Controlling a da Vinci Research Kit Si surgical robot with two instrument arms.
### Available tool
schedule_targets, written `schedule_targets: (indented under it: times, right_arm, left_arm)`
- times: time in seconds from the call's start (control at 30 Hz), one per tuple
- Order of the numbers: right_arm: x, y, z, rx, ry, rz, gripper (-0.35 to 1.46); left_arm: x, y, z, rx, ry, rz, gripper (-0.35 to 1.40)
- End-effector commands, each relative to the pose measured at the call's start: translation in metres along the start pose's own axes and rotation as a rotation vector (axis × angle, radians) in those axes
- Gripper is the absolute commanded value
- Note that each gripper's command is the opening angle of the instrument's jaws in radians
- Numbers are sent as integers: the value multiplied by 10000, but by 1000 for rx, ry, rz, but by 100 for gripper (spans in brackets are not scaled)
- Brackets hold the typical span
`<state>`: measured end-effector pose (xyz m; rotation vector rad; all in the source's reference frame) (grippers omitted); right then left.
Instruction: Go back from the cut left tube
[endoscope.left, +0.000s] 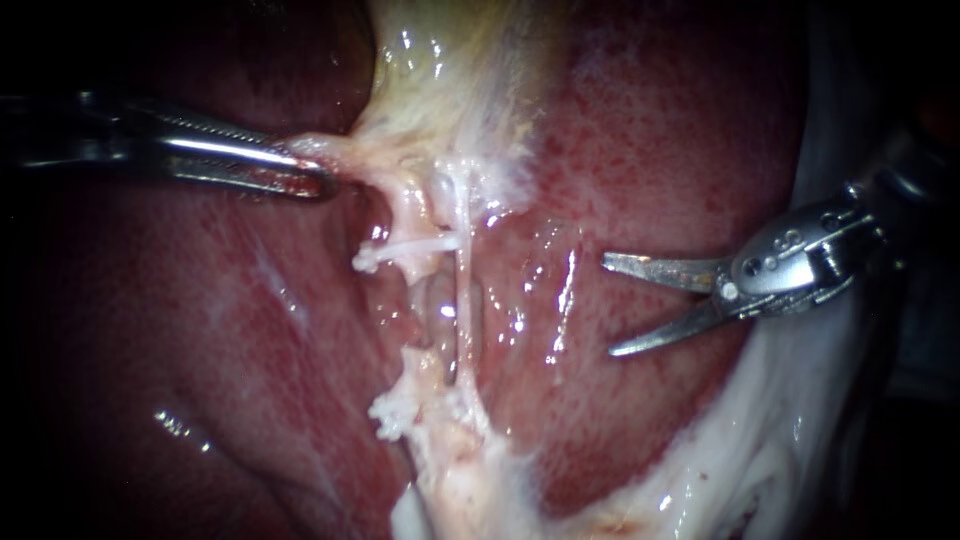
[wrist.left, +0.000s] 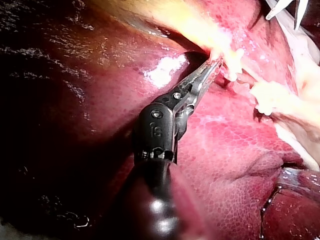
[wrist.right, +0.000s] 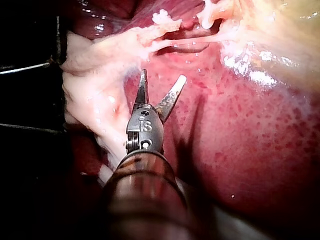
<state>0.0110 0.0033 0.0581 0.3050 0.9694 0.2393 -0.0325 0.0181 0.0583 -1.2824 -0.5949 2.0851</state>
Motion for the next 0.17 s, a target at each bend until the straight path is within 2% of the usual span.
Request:
schedule_targets:
  times: [0.03,0.17]
  right_arm:
    - [0,0,0,0,0,0,144]
    - [2,0,2,37,9,1,145]
  left_arm:
    - [1,0,-1,0,-1,-1,-35]
    - [3,0,-5,-4,-1,-2,-35]
